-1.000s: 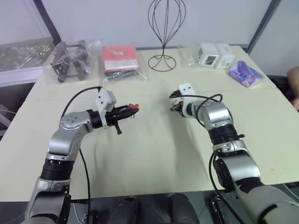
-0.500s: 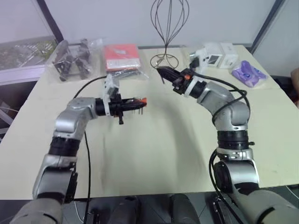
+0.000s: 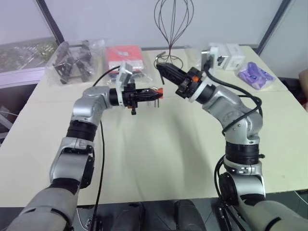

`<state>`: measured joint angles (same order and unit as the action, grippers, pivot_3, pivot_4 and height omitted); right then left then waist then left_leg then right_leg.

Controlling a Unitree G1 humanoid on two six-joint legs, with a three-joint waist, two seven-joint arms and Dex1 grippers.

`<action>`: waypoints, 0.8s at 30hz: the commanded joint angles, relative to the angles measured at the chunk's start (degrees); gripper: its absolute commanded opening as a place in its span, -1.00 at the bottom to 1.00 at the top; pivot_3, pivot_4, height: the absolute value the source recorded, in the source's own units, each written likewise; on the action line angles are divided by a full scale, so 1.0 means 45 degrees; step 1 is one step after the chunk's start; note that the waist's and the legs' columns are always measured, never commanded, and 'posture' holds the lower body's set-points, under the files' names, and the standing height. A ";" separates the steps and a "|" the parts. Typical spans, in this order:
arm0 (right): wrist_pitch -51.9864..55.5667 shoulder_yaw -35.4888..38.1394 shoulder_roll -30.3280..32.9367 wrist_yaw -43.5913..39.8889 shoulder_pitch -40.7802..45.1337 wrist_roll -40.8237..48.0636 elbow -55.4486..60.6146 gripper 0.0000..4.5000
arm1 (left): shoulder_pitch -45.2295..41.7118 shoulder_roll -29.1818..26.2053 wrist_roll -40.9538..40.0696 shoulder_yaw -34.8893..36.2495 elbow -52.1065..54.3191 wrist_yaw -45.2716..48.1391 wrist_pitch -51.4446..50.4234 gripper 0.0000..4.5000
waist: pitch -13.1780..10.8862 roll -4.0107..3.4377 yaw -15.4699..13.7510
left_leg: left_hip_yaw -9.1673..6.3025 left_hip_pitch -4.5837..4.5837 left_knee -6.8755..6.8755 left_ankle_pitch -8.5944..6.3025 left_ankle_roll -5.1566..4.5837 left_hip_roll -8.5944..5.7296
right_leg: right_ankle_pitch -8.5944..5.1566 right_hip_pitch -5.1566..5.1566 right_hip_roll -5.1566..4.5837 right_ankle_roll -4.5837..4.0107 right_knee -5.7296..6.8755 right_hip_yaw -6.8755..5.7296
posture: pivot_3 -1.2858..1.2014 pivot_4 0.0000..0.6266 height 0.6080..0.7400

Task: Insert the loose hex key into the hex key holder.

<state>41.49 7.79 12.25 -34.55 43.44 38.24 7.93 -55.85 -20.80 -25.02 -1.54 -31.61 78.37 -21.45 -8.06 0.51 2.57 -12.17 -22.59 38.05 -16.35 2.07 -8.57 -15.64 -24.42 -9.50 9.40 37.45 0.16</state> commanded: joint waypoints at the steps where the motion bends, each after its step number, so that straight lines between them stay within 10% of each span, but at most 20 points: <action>1: -0.0162 -0.0030 -0.0104 0.0147 0.0116 0.0370 0.0548 -0.99 | -0.0496 0.0123 -0.0004 0.0165 -0.0033 0.0017 0.0363 -1.00 | 0.0000 0.0000 0.0001 | 0.0000 0.0000 0.0001 0.0000 0.0000 -0.0001 | 0.0000 0.0000 0.0000 0.0000 0.0000 0.0001 | 0.03 -0.52 1.00; 24: -0.0877 0.0010 -0.0160 0.0335 0.0235 0.0360 -0.0487 -0.99 | 0.0005 0.0066 -0.0279 0.0242 0.1065 0.0044 -0.0362 -1.00 | 0.0000 0.0000 0.0007 | -0.0001 0.0000 0.0000 0.0000 0.0000 -0.0001 | 0.0000 -0.0002 0.0000 0.0000 0.0002 0.0001 | 0.03 -0.52 1.00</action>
<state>38.63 7.17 12.10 -33.29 42.84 38.56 4.31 -56.28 -19.90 -26.78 0.09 -28.40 77.84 -24.50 -8.06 0.51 2.60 -12.17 -22.59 38.05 -16.35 2.07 -8.57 -15.64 -24.43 -9.50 9.40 37.46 0.17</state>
